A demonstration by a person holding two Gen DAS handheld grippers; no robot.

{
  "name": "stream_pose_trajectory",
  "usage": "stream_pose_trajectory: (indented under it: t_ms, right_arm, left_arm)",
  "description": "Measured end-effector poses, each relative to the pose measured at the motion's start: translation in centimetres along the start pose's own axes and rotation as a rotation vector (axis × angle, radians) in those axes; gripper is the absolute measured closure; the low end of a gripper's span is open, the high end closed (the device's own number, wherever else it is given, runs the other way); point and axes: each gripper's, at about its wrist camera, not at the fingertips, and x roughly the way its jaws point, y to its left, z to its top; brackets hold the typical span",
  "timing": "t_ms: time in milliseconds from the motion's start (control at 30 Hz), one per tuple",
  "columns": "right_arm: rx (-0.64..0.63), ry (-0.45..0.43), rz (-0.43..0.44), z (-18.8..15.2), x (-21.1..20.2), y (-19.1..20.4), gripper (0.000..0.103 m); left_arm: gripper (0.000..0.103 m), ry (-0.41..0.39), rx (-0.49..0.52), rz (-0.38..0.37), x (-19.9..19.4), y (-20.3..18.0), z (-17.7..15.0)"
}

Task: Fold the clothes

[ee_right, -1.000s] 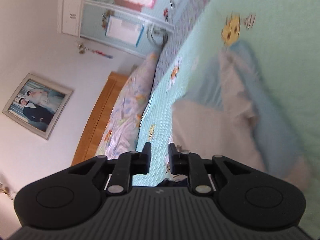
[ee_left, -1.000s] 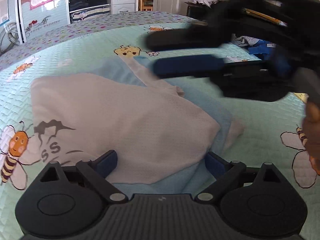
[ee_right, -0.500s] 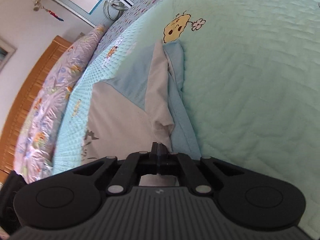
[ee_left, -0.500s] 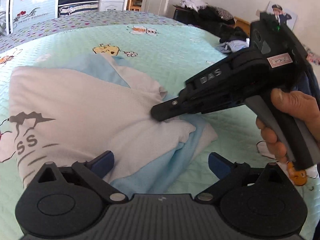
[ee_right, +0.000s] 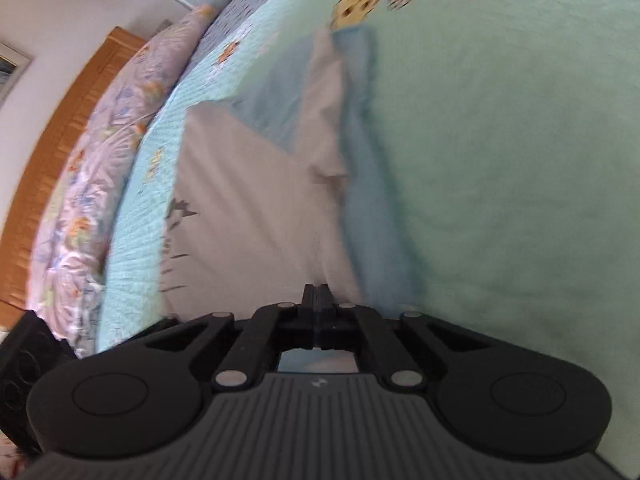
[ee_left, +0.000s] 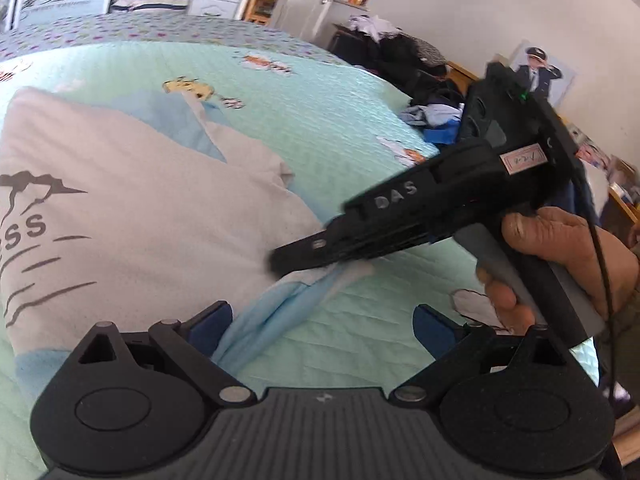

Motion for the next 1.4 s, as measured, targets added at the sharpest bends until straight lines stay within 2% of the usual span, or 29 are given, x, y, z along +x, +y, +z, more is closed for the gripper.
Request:
stream_pose_trajectory:
  t_ms: [67,133,233,300,367,467,500,533,567,633,733,767,833,933,967,1000,1033,1067,1100,1133,1200,1300,1400]
  right_arm:
    - [0.019,-0.008,-0.020,-0.4,-1.1,-1.4,0.103]
    - [0.003,-0.010,-0.054,-0.2,-1.7,-0.8,0.103]
    - [-0.011,-0.053,-0.024,0.7,-2.6,0.4,0.095]
    - [0.004,-0.110,0.059,2.2,-2.1,1.5,0.094]
    - [0.023,-0.162,0.119,4.2,-0.9,2.6,0.092]
    - [0.056,-0.163,0.213,6.9,2.8,3.0,0.087]
    - [0.097,-0.140,0.221,7.5,4.2,2.1,0.087]
    - [0.132,-0.118,0.170,8.0,5.6,1.0,0.087]
    - [0.161,-0.098,0.116,8.2,6.7,-0.5,0.103]
    - [0.310,-0.125,0.215,7.7,6.8,-4.4,0.103]
    - [0.293,-0.190,0.159,7.8,4.6,-4.5,0.103]
    - [0.250,-0.202,0.166,8.1,4.2,-3.5,0.095]
    - [0.161,-0.216,0.206,8.8,3.9,-1.1,0.095]
    - [0.044,-0.131,0.363,11.1,6.9,3.4,0.093]
    - [0.013,-0.088,0.402,11.8,8.4,4.7,0.087]
    - [-0.004,-0.013,0.417,12.6,10.5,5.7,0.084]
    - [-0.021,0.064,0.432,13.5,12.8,6.6,0.077]
    - [-0.032,0.119,0.388,14.1,14.7,7.1,0.080]
    - [-0.068,0.145,0.302,14.7,16.5,7.5,0.092]
    - [-0.042,0.143,0.297,15.4,17.3,7.2,0.103]
    - [0.024,0.126,0.280,16.5,18.1,6.5,0.103]
    - [-0.038,0.105,0.213,16.0,16.3,7.6,0.103]
    - [-0.031,0.030,0.227,14.2,12.4,7.1,0.084]
  left_arm:
    - [0.014,-0.022,-0.015,-0.017,-1.3,0.1,0.2]
    - [0.014,-0.066,-0.024,-0.020,-3.2,0.3,0.3]
    - [0.013,-0.135,-0.026,0.018,-6.4,1.4,0.6]
    - [0.011,-0.168,-0.033,0.046,-7.9,2.4,0.9]
    - [0.011,-0.175,-0.053,0.078,-8.0,3.8,1.5]
    - [0.011,-0.142,-0.111,0.078,-6.6,5.7,1.4]
    - [0.011,-0.121,-0.135,0.069,-5.9,6.2,1.1]
    - [0.011,-0.112,-0.142,0.064,-5.5,6.3,0.7]
    - [0.011,-0.111,-0.136,0.061,-5.3,6.2,0.4]
    - [0.010,-0.109,-0.125,0.056,-4.8,6.0,-0.3]
    - [0.009,-0.108,-0.113,0.052,-4.2,5.8,-1.0]
    - [0.008,-0.109,-0.113,0.058,-4.2,5.7,-1.1]
    - [0.008,-0.113,-0.111,0.071,-4.2,5.5,-1.3]
    - [0.007,-0.120,-0.106,0.097,-4.1,5.0,-1.7]
    - [0.007,-0.122,-0.110,0.103,-4.2,4.8,-2.0]
    - [0.007,-0.124,-0.116,0.110,-4.4,4.6,-2.3]
    - [0.007,-0.126,-0.119,0.114,-4.5,4.5,-2.4]
    - [0.007,-0.126,-0.117,0.125,-4.6,4.4,-2.6]
    - [0.007,-0.126,-0.113,0.140,-4.8,4.2,-2.9]
    - [0.007,-0.123,-0.109,0.151,-5.0,4.1,-3.1]
    - [0.007,-0.121,-0.103,0.152,-5.2,3.9,-3.3]
    - [0.005,-0.120,-0.110,0.144,-5.4,4.0,-3.5]
    - [0.005,-0.126,-0.132,0.132,-5.6,4.1,-3.7]
